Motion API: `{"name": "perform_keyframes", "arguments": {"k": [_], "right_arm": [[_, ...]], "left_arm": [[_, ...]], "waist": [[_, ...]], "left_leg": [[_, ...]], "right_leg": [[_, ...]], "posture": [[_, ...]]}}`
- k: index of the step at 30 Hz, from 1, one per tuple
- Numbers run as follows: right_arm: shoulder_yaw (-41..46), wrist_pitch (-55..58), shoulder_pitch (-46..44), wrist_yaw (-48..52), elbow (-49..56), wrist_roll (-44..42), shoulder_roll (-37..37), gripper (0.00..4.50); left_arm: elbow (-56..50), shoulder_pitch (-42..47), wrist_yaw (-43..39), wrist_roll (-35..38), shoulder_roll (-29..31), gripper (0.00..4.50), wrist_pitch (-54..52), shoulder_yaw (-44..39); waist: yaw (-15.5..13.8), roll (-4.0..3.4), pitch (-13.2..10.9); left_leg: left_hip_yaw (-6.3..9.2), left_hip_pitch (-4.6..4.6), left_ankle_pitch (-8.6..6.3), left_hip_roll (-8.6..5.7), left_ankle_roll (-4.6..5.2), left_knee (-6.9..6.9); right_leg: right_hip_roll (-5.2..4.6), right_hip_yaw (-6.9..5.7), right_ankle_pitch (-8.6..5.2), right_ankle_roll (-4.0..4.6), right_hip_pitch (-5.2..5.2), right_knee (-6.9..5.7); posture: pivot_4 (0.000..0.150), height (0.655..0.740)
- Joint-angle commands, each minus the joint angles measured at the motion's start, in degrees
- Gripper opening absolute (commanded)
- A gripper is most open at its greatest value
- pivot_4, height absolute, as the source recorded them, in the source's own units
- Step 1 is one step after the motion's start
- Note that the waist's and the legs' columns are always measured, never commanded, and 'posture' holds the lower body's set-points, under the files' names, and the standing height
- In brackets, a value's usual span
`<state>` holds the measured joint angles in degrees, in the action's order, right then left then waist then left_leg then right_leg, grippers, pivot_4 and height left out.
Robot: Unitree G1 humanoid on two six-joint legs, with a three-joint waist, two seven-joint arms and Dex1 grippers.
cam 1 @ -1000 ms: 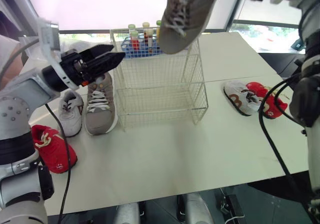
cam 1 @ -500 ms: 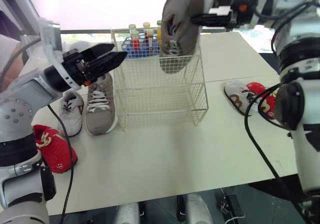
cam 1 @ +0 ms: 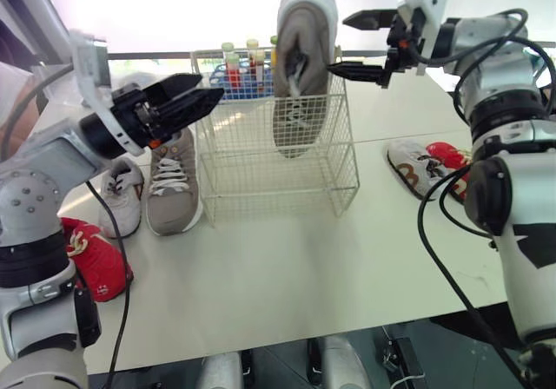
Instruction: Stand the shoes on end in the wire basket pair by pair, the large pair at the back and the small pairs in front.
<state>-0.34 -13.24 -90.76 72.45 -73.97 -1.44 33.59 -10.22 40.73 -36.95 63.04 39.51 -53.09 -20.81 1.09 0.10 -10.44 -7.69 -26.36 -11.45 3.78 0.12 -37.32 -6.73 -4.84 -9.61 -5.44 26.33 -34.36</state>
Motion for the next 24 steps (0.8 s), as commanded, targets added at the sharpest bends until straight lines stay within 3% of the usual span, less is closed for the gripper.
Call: {"name": "perform_keyframes", "arguments": {"k": [1, 6, 11, 17, 24], "right_arm": [[1.0, -1.2, -1.6, -1.2, 3.2, 0.6, 3.0, 4.46], [1.9, -1.4, -0.3, 0.1, 6.9, -0.2, 6.0, 4.46], [4.1, 2.9, 4.1, 3.3, 18.3, -3.9, 9.8, 4.46], [6.7, 22.0, 21.3, 3.0, 55.3, -15.2, 11.1, 4.46], [8.3, 38.6, 31.4, -6.3, 82.3, -25.8, 9.6, 4.46]], "left_arm": [[-2.3, 1.2, 0.3, 0.1, -0.4, 4.5, 1.4, 0.5], [-2.3, 0.1, -0.3, -1.1, 1.3, 4.5, 1.5, 0.3], [-0.9, -1.3, -0.9, -4.5, 7.7, 4.5, 1.6, -2.3], [8.7, -0.9, 1.4, -14.1, 14.9, 4.5, 4.2, -2.4], [32.4, 9.9, 6.2, -30.5, 13.1, 4.5, 8.2, 7.9]], "waist": [[-0.2, 0.0, 0.0], [0.0, 0.0, 0.0], [0.1, 0.0, 0.0], [-0.2, -0.05, 0.0], [-1.2, 0.0, 0.1]], "left_leg": [[0.0, 0.0, 0.0, 0.0, 0.0, -0.01], [0.01, 0.0, -0.01, -0.01, 0.01, -0.01], [0.01, 0.01, 0.0, 0.0, 0.0, 0.04], [0.05, 0.07, -0.1, 0.02, 0.15, 0.1], [0.07, 0.05, -0.09, 0.01, 0.16, -0.08]], "right_leg": [[0.0, 0.0, 0.0, 0.0, -0.01, 0.0], [0.0, 0.0, 0.0, 0.0, -0.01, 0.0], [0.01, 0.0, 0.0, 0.0, 0.02, 0.0], [0.01, -0.01, -0.01, 0.01, 0.01, -0.04], [0.0, -0.01, -0.01, 0.02, 0.0, -0.21]], "posture": [[0.15, 0.74], [0.15, 0.74], [0.15, 0.74], [0.15, 0.74], [0.15, 0.74]]}}
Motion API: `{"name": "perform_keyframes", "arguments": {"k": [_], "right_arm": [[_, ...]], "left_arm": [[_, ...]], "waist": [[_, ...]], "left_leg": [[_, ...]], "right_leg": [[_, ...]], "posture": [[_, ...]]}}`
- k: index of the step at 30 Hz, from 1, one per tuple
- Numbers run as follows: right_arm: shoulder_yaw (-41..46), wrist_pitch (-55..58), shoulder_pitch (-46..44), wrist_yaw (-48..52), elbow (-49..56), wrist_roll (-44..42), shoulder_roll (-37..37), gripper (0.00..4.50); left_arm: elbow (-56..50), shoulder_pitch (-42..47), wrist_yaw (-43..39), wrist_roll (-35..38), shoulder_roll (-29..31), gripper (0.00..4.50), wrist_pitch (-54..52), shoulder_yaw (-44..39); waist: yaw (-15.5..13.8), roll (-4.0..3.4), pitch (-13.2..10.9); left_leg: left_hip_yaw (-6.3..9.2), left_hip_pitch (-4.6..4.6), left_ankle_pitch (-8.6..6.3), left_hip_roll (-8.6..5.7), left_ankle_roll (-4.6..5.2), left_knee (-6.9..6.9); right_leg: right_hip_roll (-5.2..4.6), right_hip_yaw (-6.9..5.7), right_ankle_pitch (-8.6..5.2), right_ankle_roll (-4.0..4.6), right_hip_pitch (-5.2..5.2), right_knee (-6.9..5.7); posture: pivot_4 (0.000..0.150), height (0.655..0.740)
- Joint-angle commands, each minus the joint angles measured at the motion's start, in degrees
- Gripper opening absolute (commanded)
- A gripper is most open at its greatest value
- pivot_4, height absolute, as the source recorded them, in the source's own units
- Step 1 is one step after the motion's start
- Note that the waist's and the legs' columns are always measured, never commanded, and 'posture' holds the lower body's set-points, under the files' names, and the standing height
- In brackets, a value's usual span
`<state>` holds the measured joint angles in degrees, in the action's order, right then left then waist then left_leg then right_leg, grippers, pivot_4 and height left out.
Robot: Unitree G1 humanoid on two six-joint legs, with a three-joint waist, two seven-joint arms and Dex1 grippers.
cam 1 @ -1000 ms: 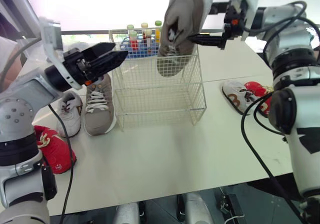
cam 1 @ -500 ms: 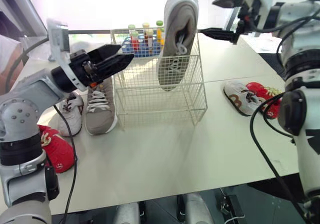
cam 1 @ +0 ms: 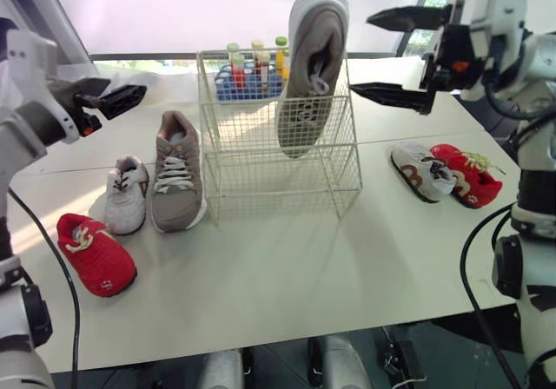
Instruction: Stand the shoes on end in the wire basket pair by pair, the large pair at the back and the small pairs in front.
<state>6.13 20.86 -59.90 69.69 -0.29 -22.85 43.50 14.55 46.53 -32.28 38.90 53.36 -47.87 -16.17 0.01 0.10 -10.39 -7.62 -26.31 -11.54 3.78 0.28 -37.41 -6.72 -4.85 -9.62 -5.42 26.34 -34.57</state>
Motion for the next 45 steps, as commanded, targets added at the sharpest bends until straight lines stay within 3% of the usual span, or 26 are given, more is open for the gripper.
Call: {"name": "perform_keyframes", "arguments": {"k": [1, 9, 15, 20, 24, 30, 37, 45], "right_arm": [[1.9, 5.7, 1.3, -4.5, 10.7, -5.3, -0.4, 4.46], [3.9, 12.3, 5.3, -12.0, 19.4, -10.1, 0.7, 4.46], [5.9, 15.5, 6.0, -16.1, 22.1, -14.7, 0.3, 4.46], [5.5, 16.1, 6.5, -18.1, 23.4, -15.6, 1.1, 4.46], [4.9, 15.8, 6.7, -19.0, 23.6, -15.3, 1.3, 4.5], [3.9, 15.0, 6.4, -19.4, 22.8, -14.7, 1.0, 4.5], [2.1, 13.6, 6.3, -18.6, 21.7, -13.8, 0.8, 4.5], [1.2, 12.6, 5.4, -18.2, 20.3, -13.7, 0.5, 4.5]], "left_arm": [[10.7, 5.4, 0.6, -8.0, -1.7, 4.5, 4.0, 4.8], [37.3, 16.6, -3.3, -19.8, -10.0, 4.5, 17.4, 10.6], [50.7, 21.4, -3.6, -24.4, -15.7, 4.5, 25.0, 10.5], [57.1, 22.4, 0.7, -27.5, -18.5, 4.5, 28.1, 9.6], [59.2, 22.4, 4.1, -28.1, -19.6, 3.21, 29.0, 8.0], [59.4, 25.5, 8.3, -25.4, -19.9, 0.15, 29.5, 2.2], [55.1, 35.2, 14.9, -23.2, -18.4, 0.02, 32.9, -3.5], [44.6, 40.8, 21.5, -26.1, -16.1, 0.02, 41.8, -2.7]], "waist": [[-0.3, 0.02, 0.0], [-0.7, 0.13, 0.0], [-0.6, 0.13, 0.0], [-0.6, 0.15, 0.0], [-0.6, 0.15, 0.0], [-0.6, 0.16, 0.0], [-0.7, 0.9, -0.4], [-0.2, 0.91, -0.4]], "left_leg": [[-0.01, 0.0, -0.01, 0.0, 0.01, -0.01], [0.0, -0.16, -0.11, 0.01, 0.18, -0.3], [-0.01, -0.19, -0.17, 0.02, 0.27, -0.41], [0.01, -0.21, -0.21, 0.04, 0.33, -0.48], [0.01, -0.2, -0.22, 0.04, 0.35, -0.49], [0.02, -0.18, -0.22, 0.04, 0.36, -0.52], [0.11, -0.37, -0.22, 0.04, 0.36, -0.66], [-0.02, -0.38, -0.31, 0.04, 0.49, -0.6]], "right_leg": [[0.0, 0.0, 0.0, 0.0, 0.01, 0.01], [0.0, -0.01, 0.0, 0.01, 0.01, 0.01], [-0.01, -0.01, 0.0, 0.0, 0.01, 0.0], [-0.01, -0.01, 0.01, 0.0, -0.01, 0.0], [-0.02, -0.01, 0.01, 0.0, -0.02, -0.01], [-0.03, -0.01, 0.0, 0.0, 0.0, -0.1], [-0.03, -0.03, 0.0, 0.0, 0.1, -0.19], [-0.04, -0.02, 0.01, -0.03, 0.11, -0.04]], "posture": [[0.15, 0.74], [0.15, 0.74], [0.15, 0.74], [0.15, 0.74], [0.15, 0.74], [0.15, 0.74], [0.15, 0.74], [0.15, 0.74]]}}
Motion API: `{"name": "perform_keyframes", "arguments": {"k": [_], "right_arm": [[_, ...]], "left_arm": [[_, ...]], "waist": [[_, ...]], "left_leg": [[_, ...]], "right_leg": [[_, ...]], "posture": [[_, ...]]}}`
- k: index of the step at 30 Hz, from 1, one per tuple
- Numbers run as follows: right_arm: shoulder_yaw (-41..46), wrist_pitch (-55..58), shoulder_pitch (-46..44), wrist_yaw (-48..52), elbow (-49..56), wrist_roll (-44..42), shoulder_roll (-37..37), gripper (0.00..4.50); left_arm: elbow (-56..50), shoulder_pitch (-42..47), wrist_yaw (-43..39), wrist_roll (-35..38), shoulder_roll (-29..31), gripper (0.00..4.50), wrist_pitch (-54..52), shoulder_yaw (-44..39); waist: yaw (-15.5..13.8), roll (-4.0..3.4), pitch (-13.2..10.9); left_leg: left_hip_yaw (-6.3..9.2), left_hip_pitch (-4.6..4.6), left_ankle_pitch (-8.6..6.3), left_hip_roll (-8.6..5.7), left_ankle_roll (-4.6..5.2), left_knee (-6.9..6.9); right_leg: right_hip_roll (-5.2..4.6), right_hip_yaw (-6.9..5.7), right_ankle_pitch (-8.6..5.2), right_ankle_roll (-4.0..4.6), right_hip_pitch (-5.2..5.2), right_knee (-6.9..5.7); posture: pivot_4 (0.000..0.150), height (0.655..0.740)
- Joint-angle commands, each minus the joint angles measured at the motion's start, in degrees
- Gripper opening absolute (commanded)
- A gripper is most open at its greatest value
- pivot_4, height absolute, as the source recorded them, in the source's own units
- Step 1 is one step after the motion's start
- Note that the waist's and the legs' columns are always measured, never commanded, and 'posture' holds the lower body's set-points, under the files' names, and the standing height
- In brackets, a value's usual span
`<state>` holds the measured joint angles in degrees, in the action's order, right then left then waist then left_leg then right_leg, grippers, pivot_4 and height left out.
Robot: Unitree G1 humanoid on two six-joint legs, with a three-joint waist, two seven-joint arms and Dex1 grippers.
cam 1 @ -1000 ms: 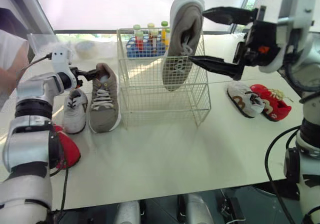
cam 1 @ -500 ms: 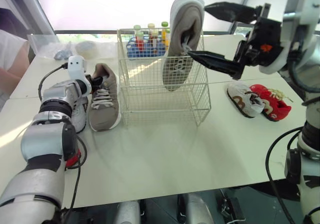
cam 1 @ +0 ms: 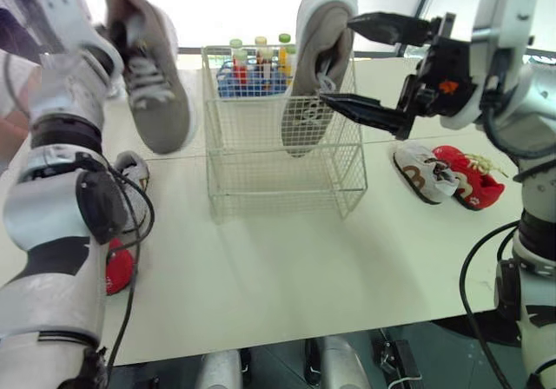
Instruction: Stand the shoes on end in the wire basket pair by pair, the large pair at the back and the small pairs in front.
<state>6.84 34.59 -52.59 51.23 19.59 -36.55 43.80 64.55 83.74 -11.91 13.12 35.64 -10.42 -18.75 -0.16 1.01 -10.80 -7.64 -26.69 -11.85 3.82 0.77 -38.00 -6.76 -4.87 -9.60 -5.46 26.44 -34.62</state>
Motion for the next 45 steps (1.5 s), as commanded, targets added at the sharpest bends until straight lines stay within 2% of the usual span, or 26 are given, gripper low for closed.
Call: {"name": "perform_keyframes", "arguments": {"k": [1, 5, 10, 19, 23, 25, 40, 45], "right_arm": [[0.4, -1.3, -1.9, 0.2, 0.2, 0.1, 0.2, 4.5], [0.4, -1.4, -1.9, -0.1, 0.5, 0.4, 0.3, 4.5], [0.6, -1.2, -1.6, -0.9, 1.2, 0.1, 0.2, 4.5], [1.1, -0.2, -0.9, -2.9, 3.0, -0.4, 0.7, 4.5], [1.4, 0.6, -0.6, -3.9, 4.1, -0.8, 0.9, 4.5], [1.5, 1.0, -0.4, -4.4, 4.8, -1.0, 1.0, 4.5], [1.6, 3.0, -2.2, -5.7, 5.9, -2.2, 1.6, 4.5], [1.3, 3.4, -2.4, -5.7, 5.9, -2.2, 1.8, 4.5]], "left_arm": [[-6.5, 4.3, 1.2, -0.3, 1.6, 0.02, 5.3, -0.2], [-10.8, 8.5, 0.9, 1.6, -1.8, 0.02, 16.1, -1.5], [-12.9, 9.3, -1.8, 3.3, -7.8, 0.02, 31.9, -2.7], [-7.4, 7.3, -2.4, -4.7, -17.8, 0.02, 56.3, 3.6], [-4.2, 6.0, -0.6, -6.6, -20.9, 0.02, 62.2, 4.9], [-2.5, 4.5, 1.5, -9.8, -22.3, 0.02, 65.7, 6.6], [2.8, -3.5, 15.7, -20.8, -24.5, 0.02, 70.4, 11.7], [3.2, -7.6, 17.1, -21.6, -26.0, 0.02, 69.2, 12.8]], "waist": [[0.0, 0.0, 0.0], [-0.6, 0.05, 0.0], [-0.7, 0.07, 0.0], [-0.6, 0.07, 0.0], [-0.6, 0.07, 0.0], [-0.6, 0.07, 0.0], [-0.6, 0.07, 0.0], [-0.7, 0.05, 0.0]], "left_leg": [[0.0, 0.01, 0.0, 0.0, 0.0, 0.0], [0.01, -0.03, 0.01, 0.0, -0.02, -0.04], [-0.01, -0.13, -0.06, -0.03, 0.1, -0.1], [-0.04, -0.02, -0.05, -0.03, 0.11, -0.1], [-0.04, -0.03, -0.05, -0.03, 0.12, -0.1], [-0.03, -0.03, -0.05, -0.03, 0.12, -0.1], [-0.01, -0.04, -0.07, -0.02, 0.16, -0.1], [-0.01, -0.05, -0.08, -0.02, 0.17, -0.1]], "right_leg": [[0.0, 0.0, 0.0, 0.0, 0.0, -0.03], [0.0, 0.0, 0.0, 0.01, 0.0, 0.01], [-0.02, 0.0, 0.04, -0.02, -0.14, 0.34], [-0.01, 0.0, 0.06, -0.07, -0.2, 0.27], [-0.01, 0.0, 0.06, -0.07, -0.18, 0.28], [-0.01, 0.0, 0.07, -0.08, -0.17, 0.28], [-0.02, 0.0, 0.07, -0.07, -0.17, 0.27], [-0.02, 0.0, 0.07, -0.07, -0.15, 0.27]], "posture": [[0.15, 0.74], [0.15, 0.74], [0.15, 0.74], [0.15, 0.74], [0.15, 0.74], [0.15, 0.74], [0.15, 0.74], [0.15, 0.74]]}}
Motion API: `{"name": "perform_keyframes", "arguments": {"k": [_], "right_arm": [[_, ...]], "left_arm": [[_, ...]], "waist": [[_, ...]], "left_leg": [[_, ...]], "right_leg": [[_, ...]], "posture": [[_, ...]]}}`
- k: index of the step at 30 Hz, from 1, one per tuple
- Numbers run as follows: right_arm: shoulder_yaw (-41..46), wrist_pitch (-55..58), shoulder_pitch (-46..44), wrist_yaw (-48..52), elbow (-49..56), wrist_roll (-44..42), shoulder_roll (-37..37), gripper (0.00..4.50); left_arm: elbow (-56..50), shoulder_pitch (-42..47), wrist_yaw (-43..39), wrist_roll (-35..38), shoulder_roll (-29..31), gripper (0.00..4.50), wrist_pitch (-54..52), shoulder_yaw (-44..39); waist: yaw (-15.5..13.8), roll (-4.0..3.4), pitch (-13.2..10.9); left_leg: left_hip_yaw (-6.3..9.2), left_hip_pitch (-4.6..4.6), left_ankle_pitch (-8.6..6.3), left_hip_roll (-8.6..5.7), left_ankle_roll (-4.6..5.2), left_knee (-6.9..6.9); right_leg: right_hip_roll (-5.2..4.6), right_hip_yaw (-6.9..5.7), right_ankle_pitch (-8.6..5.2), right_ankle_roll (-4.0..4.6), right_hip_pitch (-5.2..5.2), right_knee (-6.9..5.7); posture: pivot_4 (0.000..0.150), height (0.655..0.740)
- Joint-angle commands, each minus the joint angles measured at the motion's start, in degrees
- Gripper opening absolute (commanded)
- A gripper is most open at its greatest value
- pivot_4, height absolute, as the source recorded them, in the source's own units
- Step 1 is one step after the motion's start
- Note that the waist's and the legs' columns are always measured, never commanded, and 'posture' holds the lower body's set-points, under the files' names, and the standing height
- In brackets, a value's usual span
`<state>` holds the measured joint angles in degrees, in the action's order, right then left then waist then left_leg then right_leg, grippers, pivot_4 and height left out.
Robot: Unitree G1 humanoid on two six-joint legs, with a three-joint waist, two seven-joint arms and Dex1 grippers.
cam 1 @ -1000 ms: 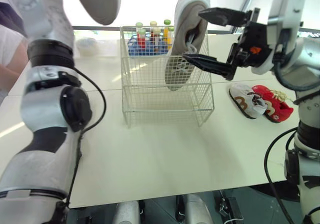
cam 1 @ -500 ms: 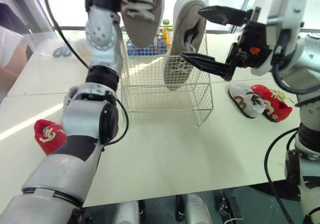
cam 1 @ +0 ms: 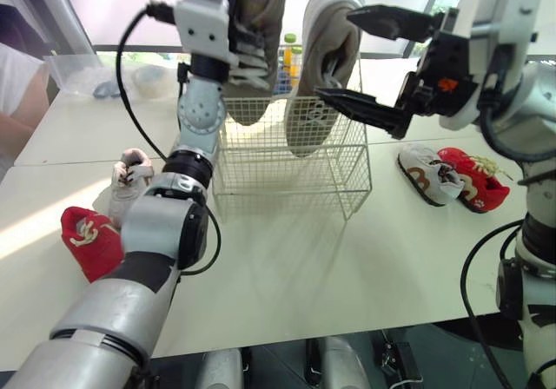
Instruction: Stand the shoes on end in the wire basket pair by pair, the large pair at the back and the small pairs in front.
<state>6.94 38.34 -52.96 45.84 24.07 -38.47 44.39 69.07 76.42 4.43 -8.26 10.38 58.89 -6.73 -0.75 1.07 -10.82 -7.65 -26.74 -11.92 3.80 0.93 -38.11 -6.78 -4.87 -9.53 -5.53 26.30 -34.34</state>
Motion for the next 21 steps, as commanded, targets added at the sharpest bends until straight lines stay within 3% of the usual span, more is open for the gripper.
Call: {"name": "perform_keyframes", "arguments": {"k": [1, 10, 11, 18, 21], "right_arm": [[1.3, -0.2, -2.1, -0.3, 1.5, -0.4, 1.2, 4.5], [1.0, -0.7, -1.8, -0.2, 0.8, -0.1, 0.8, 4.5], [0.9, -0.9, -1.8, -0.1, 0.6, 0.1, 0.8, 4.5], [0.2, -1.5, -2.1, 0.3, -0.2, 0.5, 0.2, 4.5], [0.0, -1.8, -2.4, 0.4, -0.7, 0.6, -0.2, 4.5]], "left_arm": [[-1.5, -0.9, 0.6, -0.2, -0.9, 0.02, -0.3, 0.9], [-7.5, -10.0, -4.1, 3.9, -3.8, 0.02, -3.4, 0.7], [-8.8, -11.1, -4.2, 4.3, -3.8, 0.89, -4.0, 0.5], [-19.5, -17.7, -7.4, 9.2, -4.4, 4.36, -14.2, 0.0], [-27.9, -21.9, -9.2, 10.9, -4.2, 4.36, -20.1, 0.7]], "waist": [[-0.1, -0.02, 0.0], [0.0, -0.69, 0.6], [0.0, -0.85, 0.7], [0.1, -1.1, 0.9], [0.1, -1.22, 1.0]], "left_leg": [[0.0, 0.0, 0.0, 0.0, 0.0, 0.0], [0.06, 0.49, -0.03, 0.02, 0.0, 0.0], [0.06, 0.54, -0.04, 0.02, 0.01, 0.0], [0.06, 1.31, -0.16, 0.04, -0.11, 0.08], [0.07, 1.31, -0.16, 0.03, -0.11, 0.08]], "right_leg": [[0.0, 0.0, 0.0, 0.0, -0.02, 0.0], [-0.03, 0.0, -0.12, 0.22, -0.58, 0.07], [-0.03, 0.0, -0.12, 0.22, -0.64, 0.09], [-0.03, 0.0, -0.15, 0.25, -1.25, 0.14], [-0.03, 0.0, -0.15, 0.25, -1.27, 0.15]], "posture": [[0.15, 0.74], [0.15, 0.74], [0.15, 0.74], [0.15, 0.74], [0.15, 0.74]]}}
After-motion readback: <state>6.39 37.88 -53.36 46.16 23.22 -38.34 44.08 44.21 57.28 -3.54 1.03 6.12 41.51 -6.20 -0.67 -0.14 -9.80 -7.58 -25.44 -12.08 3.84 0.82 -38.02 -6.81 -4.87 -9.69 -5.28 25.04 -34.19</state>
